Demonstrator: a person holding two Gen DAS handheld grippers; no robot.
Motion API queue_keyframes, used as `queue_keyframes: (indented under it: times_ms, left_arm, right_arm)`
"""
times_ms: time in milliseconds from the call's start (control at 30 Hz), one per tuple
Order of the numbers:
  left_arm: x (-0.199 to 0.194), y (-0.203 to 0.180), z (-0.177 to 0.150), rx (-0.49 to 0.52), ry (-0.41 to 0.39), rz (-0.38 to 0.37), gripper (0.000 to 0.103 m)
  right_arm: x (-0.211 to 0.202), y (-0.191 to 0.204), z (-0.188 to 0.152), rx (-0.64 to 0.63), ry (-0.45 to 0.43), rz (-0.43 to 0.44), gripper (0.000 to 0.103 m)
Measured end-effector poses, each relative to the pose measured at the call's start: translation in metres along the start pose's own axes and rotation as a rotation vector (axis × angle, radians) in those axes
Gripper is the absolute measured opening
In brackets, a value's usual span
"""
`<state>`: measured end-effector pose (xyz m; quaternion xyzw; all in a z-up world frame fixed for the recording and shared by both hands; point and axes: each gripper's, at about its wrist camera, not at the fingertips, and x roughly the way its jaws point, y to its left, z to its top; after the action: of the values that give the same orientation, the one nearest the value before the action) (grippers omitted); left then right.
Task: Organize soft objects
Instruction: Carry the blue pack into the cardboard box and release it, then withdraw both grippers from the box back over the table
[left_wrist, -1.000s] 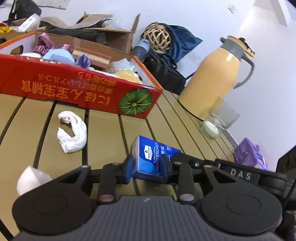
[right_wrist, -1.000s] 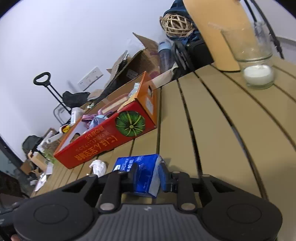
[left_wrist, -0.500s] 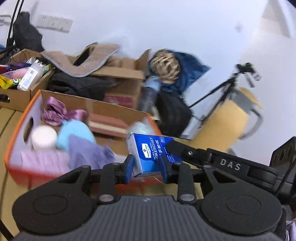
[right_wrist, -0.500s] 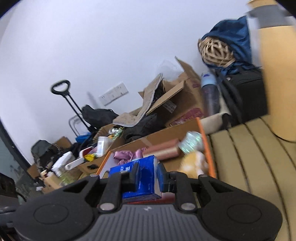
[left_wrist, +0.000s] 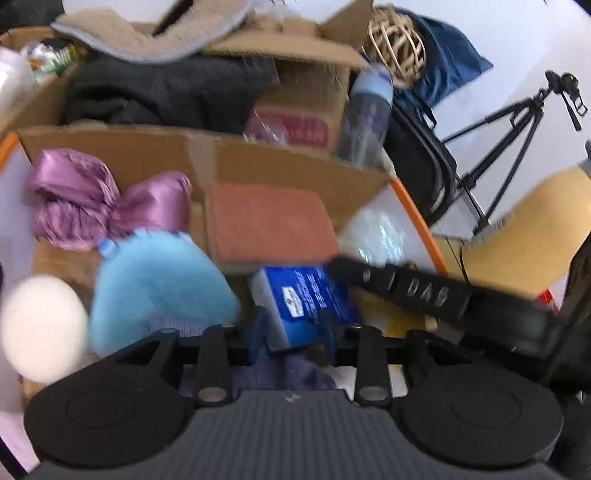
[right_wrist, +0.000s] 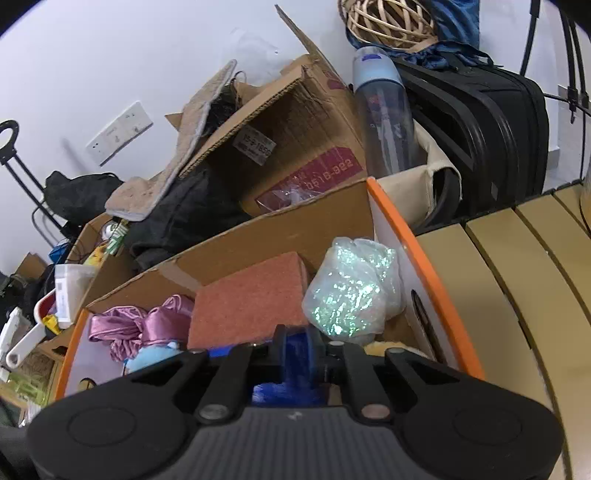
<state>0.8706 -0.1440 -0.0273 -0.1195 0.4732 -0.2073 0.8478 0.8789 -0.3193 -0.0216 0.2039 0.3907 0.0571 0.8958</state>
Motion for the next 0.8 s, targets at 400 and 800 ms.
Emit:
queue_keyframes:
  times_ms: [400, 800]
  left_arm:
    - [-0.133, -0.012, -0.004, 0.120, -0.208, 0.079, 0.059]
    - [-0.288, -0.021, -0.085, 0.219, -0.374, 0.300, 0.068]
  right_arm:
    - [-0.113, 0.036, 0.015, -0.179, -0.117, -0.009, 0.047]
    - [-0.284, 0.036, -0.028, -0.261, -0.254, 0.004, 0.074]
